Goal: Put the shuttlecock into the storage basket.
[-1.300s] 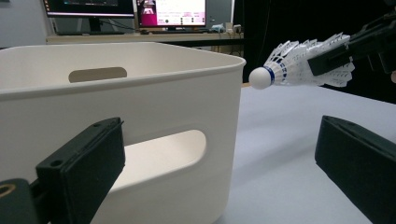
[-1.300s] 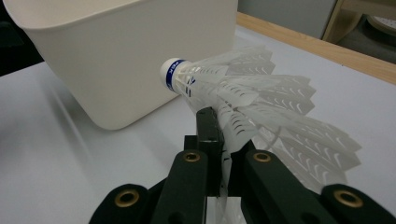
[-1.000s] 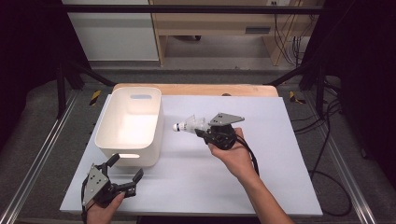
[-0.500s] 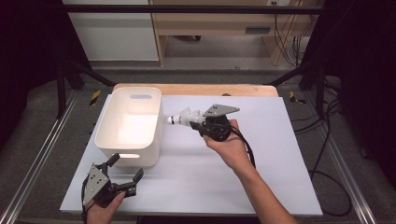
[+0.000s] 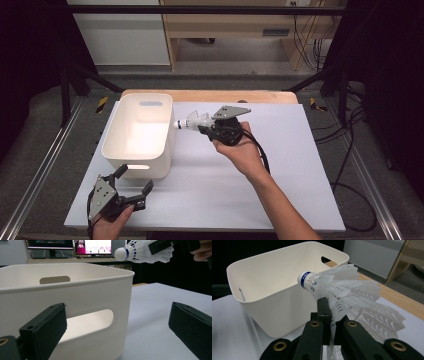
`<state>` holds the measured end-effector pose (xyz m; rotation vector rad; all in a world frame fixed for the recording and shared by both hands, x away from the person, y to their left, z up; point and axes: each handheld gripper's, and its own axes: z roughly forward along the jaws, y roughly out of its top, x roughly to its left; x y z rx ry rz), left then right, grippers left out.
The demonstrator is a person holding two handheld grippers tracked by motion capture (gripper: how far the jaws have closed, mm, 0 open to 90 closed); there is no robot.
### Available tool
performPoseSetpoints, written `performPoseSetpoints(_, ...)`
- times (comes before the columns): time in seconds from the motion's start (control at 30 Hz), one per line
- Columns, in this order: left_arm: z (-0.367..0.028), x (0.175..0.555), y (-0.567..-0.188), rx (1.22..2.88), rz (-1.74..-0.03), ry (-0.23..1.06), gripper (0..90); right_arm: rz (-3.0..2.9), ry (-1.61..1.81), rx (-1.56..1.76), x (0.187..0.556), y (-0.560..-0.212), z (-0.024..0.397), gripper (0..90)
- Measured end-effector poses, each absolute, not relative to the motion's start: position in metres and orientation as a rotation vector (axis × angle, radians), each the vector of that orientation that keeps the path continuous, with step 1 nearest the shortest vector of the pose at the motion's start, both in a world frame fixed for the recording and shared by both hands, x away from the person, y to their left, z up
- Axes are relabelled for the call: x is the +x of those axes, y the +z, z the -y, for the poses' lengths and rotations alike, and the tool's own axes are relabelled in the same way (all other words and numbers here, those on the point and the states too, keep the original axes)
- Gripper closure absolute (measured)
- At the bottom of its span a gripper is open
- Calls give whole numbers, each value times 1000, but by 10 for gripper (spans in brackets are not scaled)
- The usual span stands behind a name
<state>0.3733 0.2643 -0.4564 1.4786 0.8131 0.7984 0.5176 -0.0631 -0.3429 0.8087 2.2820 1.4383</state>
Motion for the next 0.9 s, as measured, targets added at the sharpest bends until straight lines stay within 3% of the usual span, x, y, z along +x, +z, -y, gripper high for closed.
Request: performPoseSetpoints(0.9, -265, 373, -456, 1477, -810, 799, 17, -2298, 1417, 728, 532, -313, 32, 893)
